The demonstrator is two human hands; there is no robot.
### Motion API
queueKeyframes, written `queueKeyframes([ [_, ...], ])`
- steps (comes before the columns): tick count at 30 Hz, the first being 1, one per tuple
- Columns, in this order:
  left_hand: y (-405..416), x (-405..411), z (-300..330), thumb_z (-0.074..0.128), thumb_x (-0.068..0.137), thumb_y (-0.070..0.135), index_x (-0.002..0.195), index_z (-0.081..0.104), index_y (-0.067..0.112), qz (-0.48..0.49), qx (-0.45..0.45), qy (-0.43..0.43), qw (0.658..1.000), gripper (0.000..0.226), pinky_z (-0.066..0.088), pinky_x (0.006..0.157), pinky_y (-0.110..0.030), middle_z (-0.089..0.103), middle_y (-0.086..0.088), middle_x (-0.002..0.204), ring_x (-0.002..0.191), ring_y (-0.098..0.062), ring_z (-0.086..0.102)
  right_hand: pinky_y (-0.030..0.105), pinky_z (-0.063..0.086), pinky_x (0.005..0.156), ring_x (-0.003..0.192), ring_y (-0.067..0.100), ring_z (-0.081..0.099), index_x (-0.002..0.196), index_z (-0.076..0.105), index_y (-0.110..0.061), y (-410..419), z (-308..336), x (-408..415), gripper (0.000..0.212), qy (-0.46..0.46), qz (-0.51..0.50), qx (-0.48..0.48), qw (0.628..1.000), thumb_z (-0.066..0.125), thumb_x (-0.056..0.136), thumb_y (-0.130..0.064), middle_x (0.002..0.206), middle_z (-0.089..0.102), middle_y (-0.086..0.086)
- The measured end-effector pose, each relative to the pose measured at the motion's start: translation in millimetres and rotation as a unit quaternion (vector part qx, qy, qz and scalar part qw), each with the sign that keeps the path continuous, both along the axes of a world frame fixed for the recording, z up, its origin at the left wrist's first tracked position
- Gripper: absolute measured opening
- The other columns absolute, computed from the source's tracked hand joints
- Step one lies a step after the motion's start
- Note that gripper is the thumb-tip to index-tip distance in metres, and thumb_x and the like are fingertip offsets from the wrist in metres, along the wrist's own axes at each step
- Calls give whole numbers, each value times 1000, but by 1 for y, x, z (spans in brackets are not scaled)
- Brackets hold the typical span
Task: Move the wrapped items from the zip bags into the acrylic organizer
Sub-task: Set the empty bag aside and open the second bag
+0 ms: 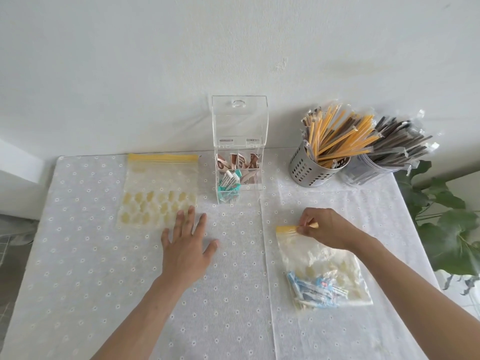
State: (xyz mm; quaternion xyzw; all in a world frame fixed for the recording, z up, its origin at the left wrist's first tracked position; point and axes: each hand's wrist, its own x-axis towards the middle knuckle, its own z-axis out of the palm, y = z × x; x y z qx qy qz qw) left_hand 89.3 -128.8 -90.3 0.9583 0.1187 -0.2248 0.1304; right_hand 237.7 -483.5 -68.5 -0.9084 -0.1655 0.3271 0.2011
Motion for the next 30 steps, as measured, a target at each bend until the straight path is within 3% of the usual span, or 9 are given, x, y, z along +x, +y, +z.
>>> queueKeyframes([
  [5, 5, 2, 3, 31, 106, 71, 173, 8, 34, -11, 11, -3, 1000, 81, 14, 129, -60, -19, 2, 180, 168, -24, -14, 34, 57, 76, 86, 14, 69, 88, 68, -31, 18, -4, -2, 12, 6, -82, 42, 996, 78, 93, -35, 92, 72, -8],
  [10, 11, -1, 6, 29, 105, 73, 173, 8, 35, -10, 7, -5, 1000, 80, 14, 130, -59, -18, 2, 181, 168, -25, -15, 25, 49, 71, 87, 7, 66, 86, 69, -27, 40, -9, -3, 13, -30, -216, 76, 973, 79, 93, -30, 90, 73, -9],
  [13, 14, -4, 6, 28, 105, 74, 173, 9, 35, -11, 9, -5, 1000, 81, 15, 130, -59, -16, 2, 181, 168, -25, -14, 18, 43, 66, 84, 2, 63, 91, 71, -18, 54, -9, -7, 11, -54, -308, 108, 944, 78, 94, -26, 90, 71, -7],
  [16, 13, -7, 6, 23, 104, 76, 173, 15, 34, -20, 10, -17, 1000, 81, 16, 129, -59, -12, 1, 182, 168, -26, -12, 25, 47, 63, 81, 12, 64, 96, 73, -14, 68, -11, -10, 15, -37, -415, 138, 898, 76, 94, -28, 92, 72, -1],
  [21, -8, -8, 6, 20, 98, 73, 164, 42, 32, -54, -15, -55, 997, 81, 23, 124, -61, 11, -3, 182, 169, -28, 6, 30, 49, 69, 89, 19, 67, 100, 72, -15, 91, -18, -20, 17, -5, -504, 153, 850, 71, 96, -32, 93, 71, -1],
  [23, -19, -5, 6, 26, 99, 71, 150, 61, 29, -57, -23, -82, 995, 75, 37, 113, -60, 40, -5, 172, 160, -32, 35, 32, 51, 72, 88, 19, 66, 101, 71, -15, 96, -19, -24, 18, -8, -507, 150, 849, 69, 97, -32, 91, 70, -2],
  [25, -27, 0, 2, 36, 97, 70, 134, 74, 25, -53, -10, -118, 992, 69, 47, 98, -53, 63, 0, 145, 133, -29, 58, 33, 51, 72, 87, 20, 66, 101, 70, -15, 96, -20, -28, 19, -10, -509, 149, 848, 68, 98, -34, 91, 69, -1],
  [27, -34, 4, 0, 48, 96, 71, 129, 76, 25, -32, -1, -128, 991, 63, 47, 88, -46, 67, 4, 123, 112, -26, 61, 32, 51, 72, 86, 19, 66, 102, 69, -16, 95, -19, -31, 20, -7, -510, 146, 848, 67, 98, -35, 92, 69, -1],
  [30, -47, 11, 6, 56, 96, 71, 132, 70, 28, 42, -34, -85, 995, 58, 43, 91, -43, 68, 6, 116, 110, -23, 62, 31, 50, 71, 85, 17, 65, 103, 68, -17, 93, -16, -35, 20, -10, -500, 130, 856, 66, 98, -37, 92, 68, -2],
])
